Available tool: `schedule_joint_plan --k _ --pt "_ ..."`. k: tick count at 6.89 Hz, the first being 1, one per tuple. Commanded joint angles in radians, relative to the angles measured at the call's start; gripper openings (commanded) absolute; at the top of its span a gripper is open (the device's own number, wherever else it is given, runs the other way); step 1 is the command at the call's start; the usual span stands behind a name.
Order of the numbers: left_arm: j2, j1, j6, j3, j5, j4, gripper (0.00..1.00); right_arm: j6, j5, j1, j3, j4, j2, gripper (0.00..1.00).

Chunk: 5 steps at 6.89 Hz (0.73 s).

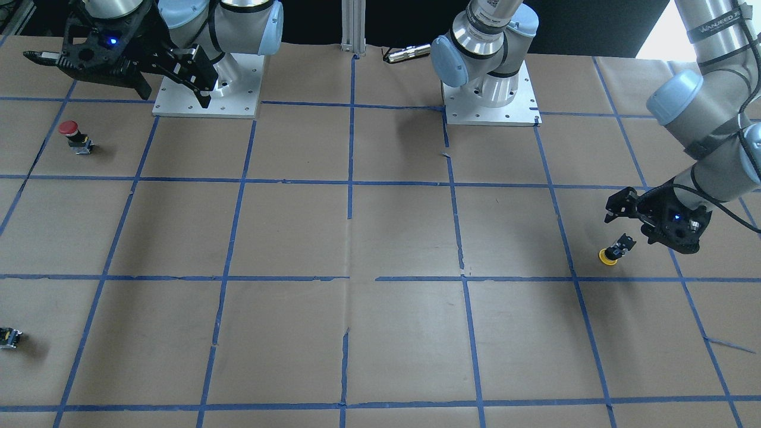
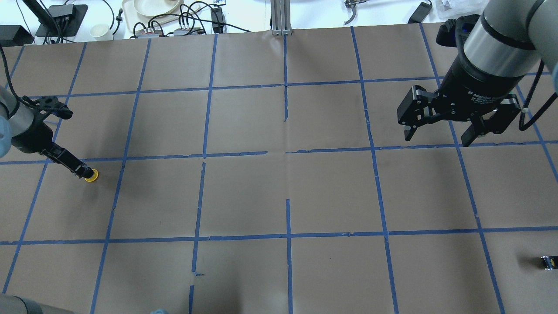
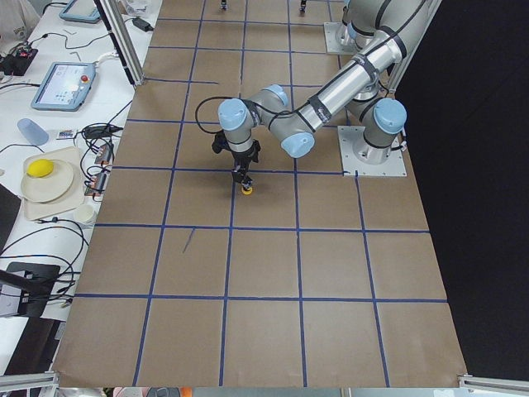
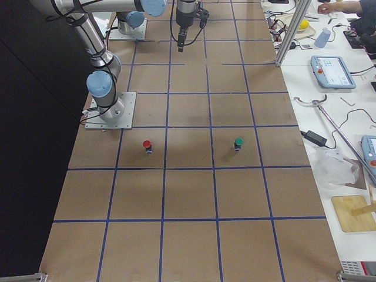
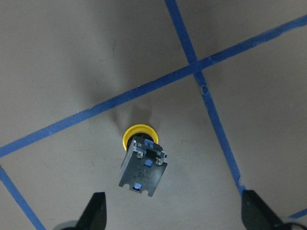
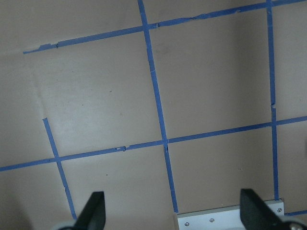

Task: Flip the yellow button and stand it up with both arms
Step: 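Lower the left gripper and grasp the yellow button's black base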

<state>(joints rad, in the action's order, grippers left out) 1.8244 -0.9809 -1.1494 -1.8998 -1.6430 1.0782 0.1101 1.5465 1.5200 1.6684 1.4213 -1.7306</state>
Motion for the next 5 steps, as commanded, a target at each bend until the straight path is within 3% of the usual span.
schedule_joint_plan --k 1,3,4,5 --pt "0.003 0.005 -0.198 -0.096 -0.024 -0.161 0.99 0.012 0.003 0.002 0.01 0.066 -0.006 1.0" --pt "0.009 0.005 -0.231 -0.09 0.02 -0.161 0.95 -0.001 -0.005 0.002 0.022 0.044 -0.097 1.0" --pt "0.013 0.005 -0.269 -0.088 0.026 -0.162 0.9 -0.012 -0.014 0.002 0.037 0.063 -0.083 1.0" --pt "0.016 0.005 -0.276 -0.088 0.028 -0.164 0.79 -0.027 -0.002 -0.001 0.037 0.096 -0.008 1.0"
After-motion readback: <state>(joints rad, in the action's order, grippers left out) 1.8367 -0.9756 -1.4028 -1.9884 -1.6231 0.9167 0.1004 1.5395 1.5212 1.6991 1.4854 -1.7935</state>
